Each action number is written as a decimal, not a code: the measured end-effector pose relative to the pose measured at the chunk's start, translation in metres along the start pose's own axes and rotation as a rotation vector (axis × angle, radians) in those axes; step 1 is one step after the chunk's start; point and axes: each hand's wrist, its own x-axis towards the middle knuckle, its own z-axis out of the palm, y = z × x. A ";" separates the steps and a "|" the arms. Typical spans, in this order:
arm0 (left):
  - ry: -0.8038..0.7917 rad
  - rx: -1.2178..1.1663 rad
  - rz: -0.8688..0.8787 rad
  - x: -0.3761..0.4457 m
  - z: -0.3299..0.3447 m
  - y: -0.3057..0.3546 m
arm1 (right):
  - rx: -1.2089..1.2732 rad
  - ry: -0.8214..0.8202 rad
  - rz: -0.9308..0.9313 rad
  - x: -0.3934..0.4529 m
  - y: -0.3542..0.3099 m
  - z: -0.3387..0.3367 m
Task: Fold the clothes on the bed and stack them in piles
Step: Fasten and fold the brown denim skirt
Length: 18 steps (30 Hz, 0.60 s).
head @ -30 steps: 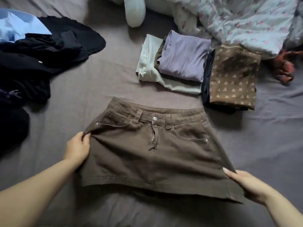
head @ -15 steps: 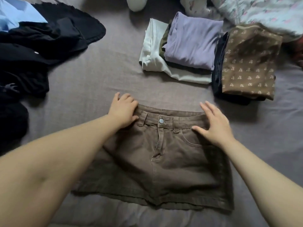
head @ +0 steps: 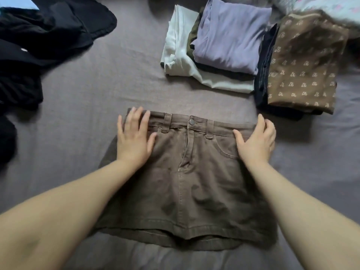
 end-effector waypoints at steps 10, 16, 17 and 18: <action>-0.461 0.184 0.400 -0.064 0.016 -0.026 | -0.041 -0.239 -0.035 -0.047 0.061 0.010; -0.379 -0.089 0.685 -0.111 -0.012 0.046 | 0.185 -0.113 0.321 -0.121 0.078 -0.019; -0.420 -0.076 0.713 -0.124 -0.009 0.062 | 0.124 -0.132 0.363 -0.135 0.082 -0.018; -0.477 -0.034 0.702 -0.135 -0.003 0.076 | 0.070 -0.162 0.402 -0.146 0.085 -0.018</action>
